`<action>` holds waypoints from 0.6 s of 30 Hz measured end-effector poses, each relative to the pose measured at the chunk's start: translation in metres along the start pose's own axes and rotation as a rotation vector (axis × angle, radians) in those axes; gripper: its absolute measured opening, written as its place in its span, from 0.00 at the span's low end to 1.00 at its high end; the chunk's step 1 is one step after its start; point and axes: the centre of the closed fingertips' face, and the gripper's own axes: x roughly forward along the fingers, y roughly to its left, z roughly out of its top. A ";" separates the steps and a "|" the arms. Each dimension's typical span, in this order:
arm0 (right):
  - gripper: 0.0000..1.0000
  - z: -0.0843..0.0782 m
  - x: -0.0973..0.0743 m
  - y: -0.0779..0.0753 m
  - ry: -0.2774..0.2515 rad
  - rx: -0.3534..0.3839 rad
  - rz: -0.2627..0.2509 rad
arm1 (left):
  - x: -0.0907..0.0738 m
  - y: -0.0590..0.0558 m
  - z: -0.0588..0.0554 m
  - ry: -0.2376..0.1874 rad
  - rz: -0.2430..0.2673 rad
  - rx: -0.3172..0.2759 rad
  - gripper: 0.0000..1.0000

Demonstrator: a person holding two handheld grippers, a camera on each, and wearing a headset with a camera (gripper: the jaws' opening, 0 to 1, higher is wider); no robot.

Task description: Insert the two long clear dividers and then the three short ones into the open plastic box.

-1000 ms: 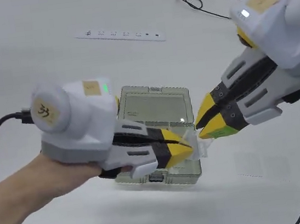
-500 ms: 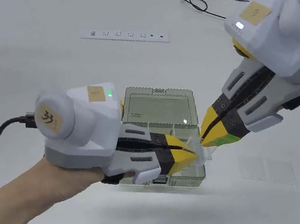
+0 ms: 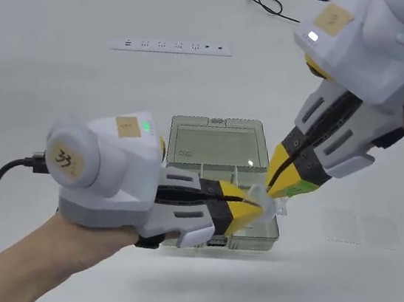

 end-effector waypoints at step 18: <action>0.02 0.007 0.006 -0.033 0.003 0.056 -0.053 | -0.040 0.039 -0.021 -0.017 0.235 -0.087 0.45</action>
